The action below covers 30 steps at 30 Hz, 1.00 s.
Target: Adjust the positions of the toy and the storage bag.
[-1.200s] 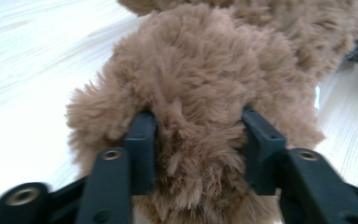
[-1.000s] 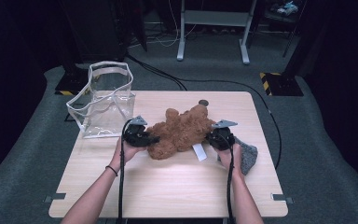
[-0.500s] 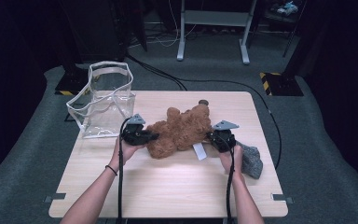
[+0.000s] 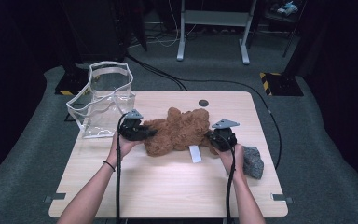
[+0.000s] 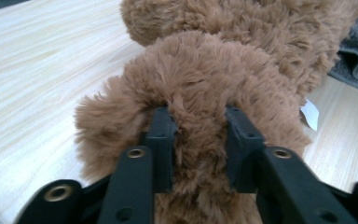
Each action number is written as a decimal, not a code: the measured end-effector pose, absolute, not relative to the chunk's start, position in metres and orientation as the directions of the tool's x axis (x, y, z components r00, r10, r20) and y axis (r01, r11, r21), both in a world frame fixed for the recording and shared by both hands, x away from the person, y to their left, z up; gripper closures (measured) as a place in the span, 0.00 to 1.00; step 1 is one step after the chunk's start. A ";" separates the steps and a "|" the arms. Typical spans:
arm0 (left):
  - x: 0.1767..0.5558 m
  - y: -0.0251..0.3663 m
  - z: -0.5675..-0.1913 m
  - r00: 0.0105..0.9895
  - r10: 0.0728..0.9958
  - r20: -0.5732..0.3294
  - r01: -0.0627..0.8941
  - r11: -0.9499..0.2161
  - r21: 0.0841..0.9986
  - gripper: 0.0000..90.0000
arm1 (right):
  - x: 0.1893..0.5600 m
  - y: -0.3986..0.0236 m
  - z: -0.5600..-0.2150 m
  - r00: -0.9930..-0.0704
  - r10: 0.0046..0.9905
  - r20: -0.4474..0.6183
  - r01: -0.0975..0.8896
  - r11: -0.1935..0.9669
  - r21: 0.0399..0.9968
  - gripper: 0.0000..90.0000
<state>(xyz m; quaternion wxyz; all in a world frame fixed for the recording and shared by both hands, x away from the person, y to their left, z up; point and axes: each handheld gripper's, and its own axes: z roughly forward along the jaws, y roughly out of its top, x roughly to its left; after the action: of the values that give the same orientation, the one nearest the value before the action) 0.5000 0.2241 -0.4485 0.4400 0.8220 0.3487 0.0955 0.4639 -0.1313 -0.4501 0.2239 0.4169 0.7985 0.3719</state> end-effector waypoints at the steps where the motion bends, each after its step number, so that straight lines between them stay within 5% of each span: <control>1: 0.500 0.225 -0.448 0.734 0.661 -0.156 0.497 -0.365 0.787 0.68 | 0.469 -0.134 -0.452 -0.550 0.835 -0.038 0.523 0.379 0.763 0.59; 4: 0.497 0.227 -0.444 0.720 0.676 -0.155 0.502 -0.354 0.790 0.53 | 0.482 -0.140 -0.465 -0.541 0.841 -0.010 0.577 0.380 0.723 0.34; 6: 0.494 0.228 -0.442 0.710 0.690 -0.141 0.502 -0.356 0.788 0.43 | 0.487 -0.141 -0.472 -0.522 0.853 -0.011 0.593 0.372 0.714 0.28; 11: 0.479 0.230 -0.443 0.668 0.733 -0.126 0.516 -0.335 0.788 0.24 | 0.495 -0.142 -0.484 -0.510 0.860 0.006 0.632 0.370 0.681 0.24; 17: 0.471 0.225 -0.459 0.650 0.746 -0.148 0.549 -0.325 0.770 0.18 | 0.498 -0.141 -0.488 -0.492 0.871 0.007 0.645 0.360 0.674 0.29; 22: 0.474 0.217 -0.475 0.628 0.754 -0.193 0.575 -0.282 0.768 0.21 | 0.500 -0.140 -0.490 -0.481 0.876 -0.001 0.651 0.358 0.669 0.41; 26: 0.471 0.215 -0.478 0.639 0.748 -0.181 0.542 -0.271 0.795 0.43 | 0.500 -0.139 -0.491 -0.485 0.874 -0.013 0.643 0.367 0.672 0.63; 30: 0.473 0.220 -0.478 0.655 0.737 -0.168 0.516 -0.274 0.811 0.68 | 0.499 -0.136 -0.489 -0.502 0.865 -0.025 0.626 0.383 0.680 0.74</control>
<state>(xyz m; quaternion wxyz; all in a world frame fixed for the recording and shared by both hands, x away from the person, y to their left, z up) 0.4727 0.2196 -0.4783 0.4531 0.7889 0.3970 0.1216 0.4986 -0.1361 -0.4893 0.1922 0.4605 0.8089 0.3109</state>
